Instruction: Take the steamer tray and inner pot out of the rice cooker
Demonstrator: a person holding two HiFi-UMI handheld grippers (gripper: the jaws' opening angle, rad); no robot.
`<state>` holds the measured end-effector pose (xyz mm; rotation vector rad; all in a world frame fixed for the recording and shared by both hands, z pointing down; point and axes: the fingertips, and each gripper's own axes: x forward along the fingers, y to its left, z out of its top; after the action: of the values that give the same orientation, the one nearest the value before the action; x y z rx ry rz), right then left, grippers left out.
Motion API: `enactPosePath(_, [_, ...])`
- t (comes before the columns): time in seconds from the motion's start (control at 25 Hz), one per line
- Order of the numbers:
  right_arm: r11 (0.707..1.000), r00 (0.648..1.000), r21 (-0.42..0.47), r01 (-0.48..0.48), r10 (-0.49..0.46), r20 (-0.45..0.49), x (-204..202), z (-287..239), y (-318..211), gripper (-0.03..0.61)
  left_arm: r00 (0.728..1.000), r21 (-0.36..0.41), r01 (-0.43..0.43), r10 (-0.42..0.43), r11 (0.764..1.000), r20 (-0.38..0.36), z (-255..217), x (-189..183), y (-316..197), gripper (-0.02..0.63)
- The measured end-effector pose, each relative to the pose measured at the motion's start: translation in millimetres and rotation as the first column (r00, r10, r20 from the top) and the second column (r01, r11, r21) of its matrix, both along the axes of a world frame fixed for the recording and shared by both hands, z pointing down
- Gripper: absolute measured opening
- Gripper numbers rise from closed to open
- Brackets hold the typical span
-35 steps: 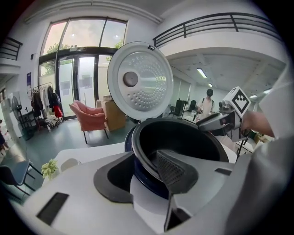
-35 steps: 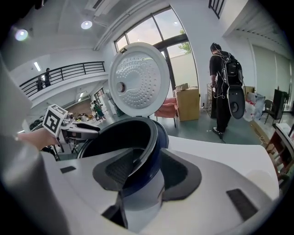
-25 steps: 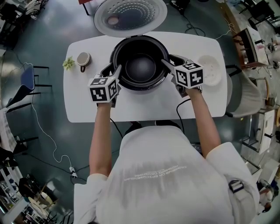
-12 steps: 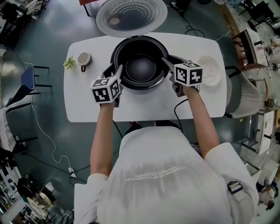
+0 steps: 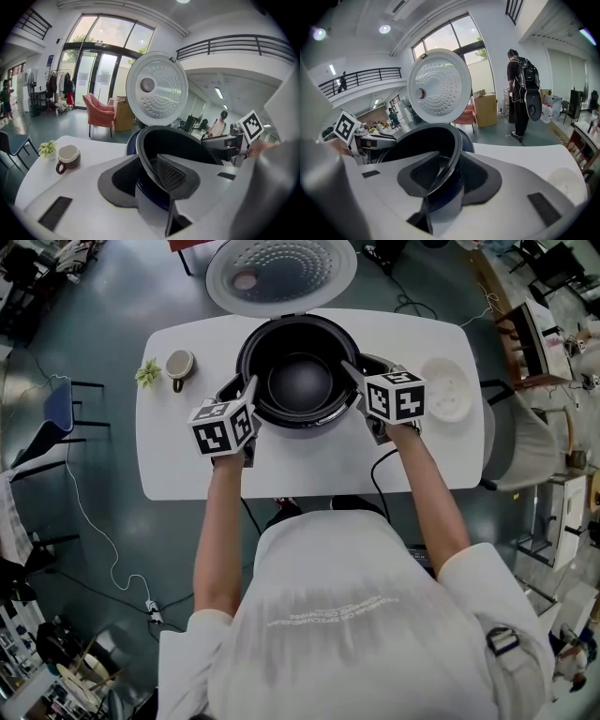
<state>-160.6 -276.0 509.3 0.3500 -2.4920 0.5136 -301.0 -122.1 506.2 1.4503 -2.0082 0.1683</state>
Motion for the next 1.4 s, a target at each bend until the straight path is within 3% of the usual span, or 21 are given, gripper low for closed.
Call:
enactPosePath(0.2, [1.0,0.999,-0.011,-0.02,0.02,0.042,2,-14,0,0.139,0.999,0.034,0.021,-0.02,0.999,-0.029,-14,-3,3,0.099])
enactPosePath(0.64, [0.991,0.988,0.113,-0.076,0.059,0.145,17,-83,-9,0.112,0.999,0.29,0.037,-0.033,0.956,-0.021,-93,-3,-12,0.084])
enactPosePath(1.12, [0.94,0.926,0.157,-0.304,0.252,0.282,75,-149,-17,0.106,0.985,0.429,-0.163,0.169,0.889,0.023,-151,29,-47,0.084])
enactPosePath(1.4, [0.864,0.857,0.155,-0.478,0.421,0.295,163,-159,-35,0.106,0.928,0.45,-0.34,0.372,0.826,0.02,-157,99,-99,0.091])
